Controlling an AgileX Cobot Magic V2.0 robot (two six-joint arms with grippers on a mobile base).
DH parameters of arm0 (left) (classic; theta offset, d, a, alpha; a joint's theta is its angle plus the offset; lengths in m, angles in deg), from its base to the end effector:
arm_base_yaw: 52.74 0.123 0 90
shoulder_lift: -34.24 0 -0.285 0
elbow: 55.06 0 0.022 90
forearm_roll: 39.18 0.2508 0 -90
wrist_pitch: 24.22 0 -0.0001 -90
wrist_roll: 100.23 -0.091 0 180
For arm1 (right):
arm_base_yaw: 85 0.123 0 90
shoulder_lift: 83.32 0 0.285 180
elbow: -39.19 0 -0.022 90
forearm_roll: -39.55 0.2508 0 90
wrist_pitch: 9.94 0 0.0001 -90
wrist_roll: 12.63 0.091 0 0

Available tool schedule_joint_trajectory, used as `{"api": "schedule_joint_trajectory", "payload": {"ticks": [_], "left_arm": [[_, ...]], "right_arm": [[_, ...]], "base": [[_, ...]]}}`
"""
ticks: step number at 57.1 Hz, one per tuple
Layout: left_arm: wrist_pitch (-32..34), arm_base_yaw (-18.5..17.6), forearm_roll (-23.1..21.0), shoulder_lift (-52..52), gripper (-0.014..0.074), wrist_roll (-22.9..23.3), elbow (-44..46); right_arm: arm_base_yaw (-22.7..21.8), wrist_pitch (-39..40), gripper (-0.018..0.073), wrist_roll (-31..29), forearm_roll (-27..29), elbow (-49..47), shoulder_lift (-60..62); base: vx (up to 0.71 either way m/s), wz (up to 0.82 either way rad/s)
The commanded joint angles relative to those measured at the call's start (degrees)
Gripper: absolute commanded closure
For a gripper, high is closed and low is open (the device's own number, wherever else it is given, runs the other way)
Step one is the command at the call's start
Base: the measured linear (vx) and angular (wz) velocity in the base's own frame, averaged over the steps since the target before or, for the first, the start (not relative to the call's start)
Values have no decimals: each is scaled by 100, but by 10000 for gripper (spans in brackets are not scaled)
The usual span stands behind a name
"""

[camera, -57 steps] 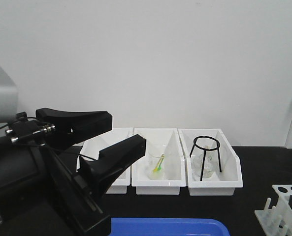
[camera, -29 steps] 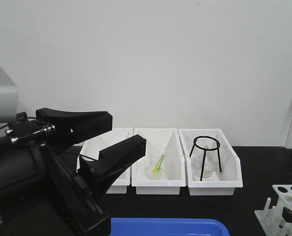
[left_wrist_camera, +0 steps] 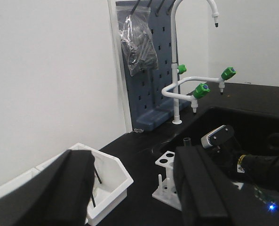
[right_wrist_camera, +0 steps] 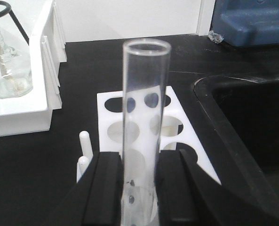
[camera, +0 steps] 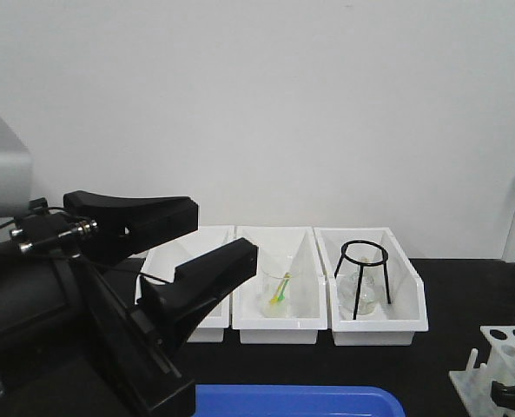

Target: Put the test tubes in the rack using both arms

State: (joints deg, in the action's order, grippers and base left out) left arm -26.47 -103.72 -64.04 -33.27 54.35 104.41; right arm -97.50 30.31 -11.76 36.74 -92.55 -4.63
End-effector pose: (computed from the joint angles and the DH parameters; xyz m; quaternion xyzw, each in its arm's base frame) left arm 0.1448 -0.1811 0.4167 0.3130 0.6346 -0.3061 0.6368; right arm 0.2815 -0.0595 0.1671 0.0707 0.8128 -0.0565 0.5755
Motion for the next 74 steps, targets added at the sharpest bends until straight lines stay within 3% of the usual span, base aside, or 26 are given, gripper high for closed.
{"api": "schedule_joint_trajectory", "payload": {"ticks": [1,13,32,40,56,64,74], "left_arm": [[416,-26,-15,81,108,2,200],[417,-26,-15,81,108,6,200],[417,-26,-15,81,108,6,200],[417,-26,-15,81,108,6,200],[392,-26,-15,81,108,7,200],[183,-26,-15,81,108,7,200],[-281,-26,129,81,140,7,200]], "right_arm": [[-35,514,554,-31,-33,-152,149],[-35,520,461,-31,-53,-152,149],[-35,555,113,-31,-350,-152,204],[-35,611,30,-39,-262,-152,414],[-35,596,26,-46,-273,-179,1612],[-17,141,50,-22,-345,-179,2625],[-17,-1145,224,337,-909,-179,4060]], "base": [[0,0],[0,0],[0,0],[0,0],[0,0],[0,0],[0,0]]}}
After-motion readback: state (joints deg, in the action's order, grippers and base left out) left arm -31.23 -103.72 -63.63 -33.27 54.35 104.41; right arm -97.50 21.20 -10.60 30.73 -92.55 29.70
